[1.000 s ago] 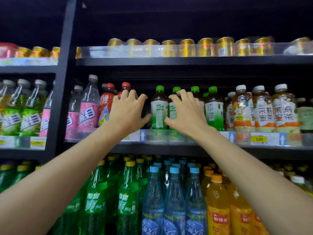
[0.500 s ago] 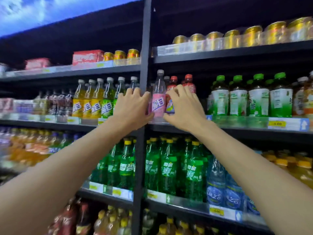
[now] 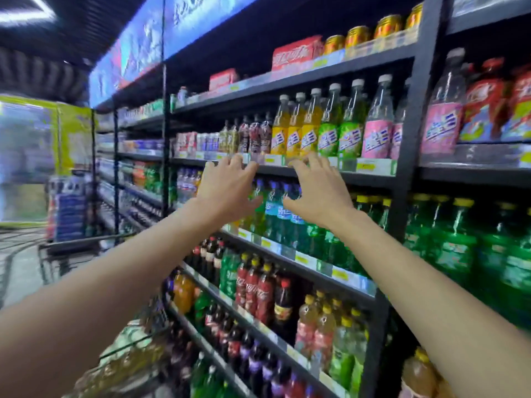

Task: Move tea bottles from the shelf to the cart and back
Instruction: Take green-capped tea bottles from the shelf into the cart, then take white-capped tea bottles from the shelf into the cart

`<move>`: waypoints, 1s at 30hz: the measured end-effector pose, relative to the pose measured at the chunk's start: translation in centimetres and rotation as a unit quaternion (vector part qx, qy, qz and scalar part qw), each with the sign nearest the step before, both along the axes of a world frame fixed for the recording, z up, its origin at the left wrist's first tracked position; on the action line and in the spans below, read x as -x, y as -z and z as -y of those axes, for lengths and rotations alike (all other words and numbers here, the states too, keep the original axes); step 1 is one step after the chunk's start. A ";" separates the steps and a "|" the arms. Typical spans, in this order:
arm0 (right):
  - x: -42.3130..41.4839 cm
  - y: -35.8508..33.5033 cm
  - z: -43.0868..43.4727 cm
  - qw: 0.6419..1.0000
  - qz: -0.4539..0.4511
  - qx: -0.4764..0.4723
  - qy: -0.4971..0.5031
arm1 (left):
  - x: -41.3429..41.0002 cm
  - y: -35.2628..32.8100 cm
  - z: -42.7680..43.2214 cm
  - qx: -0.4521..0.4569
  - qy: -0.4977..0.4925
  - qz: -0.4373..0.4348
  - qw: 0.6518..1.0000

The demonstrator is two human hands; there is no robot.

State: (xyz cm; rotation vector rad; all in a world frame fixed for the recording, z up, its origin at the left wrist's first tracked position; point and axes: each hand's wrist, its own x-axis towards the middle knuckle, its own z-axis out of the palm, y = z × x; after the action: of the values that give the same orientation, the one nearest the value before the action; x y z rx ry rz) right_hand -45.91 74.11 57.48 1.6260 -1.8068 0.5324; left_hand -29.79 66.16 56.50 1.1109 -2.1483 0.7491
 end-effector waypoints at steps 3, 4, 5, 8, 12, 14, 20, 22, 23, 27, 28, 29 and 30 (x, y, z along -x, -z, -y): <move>-2.8 2.0 3.8 0.998 0.013 -0.014 -0.057 | -3.5 2.1 2.2 -0.027 -0.042 0.008 0.999; -3.7 2.7 5.1 0.997 0.019 -0.018 -0.073 | -4.4 2.8 3.0 -0.035 -0.051 0.010 0.998; -4.5 3.3 6.4 0.996 0.025 -0.023 -0.088 | -5.3 3.5 3.8 -0.044 -0.058 0.011 0.997; -6.8 5.4 10.7 0.990 0.041 -0.042 -0.128 | -7.2 5.6 6.6 -0.065 -0.082 0.018 0.994; -9.0 8.7 16.6 0.981 0.063 -0.061 -0.174 | -9.4 8.7 10.6 -0.086 -0.128 0.019 0.988; -10.1 10.6 19.3 0.975 0.077 -0.084 -0.190 | -10.4 10.5 12.5 -0.107 -0.153 0.028 0.982; -12.8 16.7 26.8 0.955 0.085 -0.144 -0.246 | -13.7 15.5 17.9 -0.151 -0.218 0.042 0.963; -13.7 18.4 29.1 0.946 0.090 -0.168 -0.261 | -15.0 17.5 19.3 -0.174 -0.236 0.040 0.955; -14.2 19.2 30.2 0.942 0.092 -0.179 -0.268 | -15.7 18.5 20.0 -0.189 -0.244 0.038 0.950; -17.4 21.6 34.1 0.926 0.096 -0.216 -0.293 | -18.9 21.9 22.4 -0.239 -0.267 0.029 0.933; -18.4 22.2 35.1 0.923 0.095 -0.224 -0.298 | -19.9 22.4 23.0 -0.242 -0.275 0.024 0.930; -19.4 22.8 36.0 0.920 0.095 -0.228 -0.303 | -20.8 22.9 23.7 -0.243 -0.282 0.018 0.928; -20.4 23.4 36.9 0.918 0.094 -0.233 -0.307 | -21.8 23.4 24.3 -0.244 -0.287 0.013 0.926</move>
State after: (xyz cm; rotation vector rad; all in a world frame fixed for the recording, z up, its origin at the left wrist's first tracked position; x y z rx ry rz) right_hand -25.47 37.20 34.08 2.5856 -1.6047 0.5632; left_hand -7.98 41.84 33.15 2.0562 -2.0943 0.4645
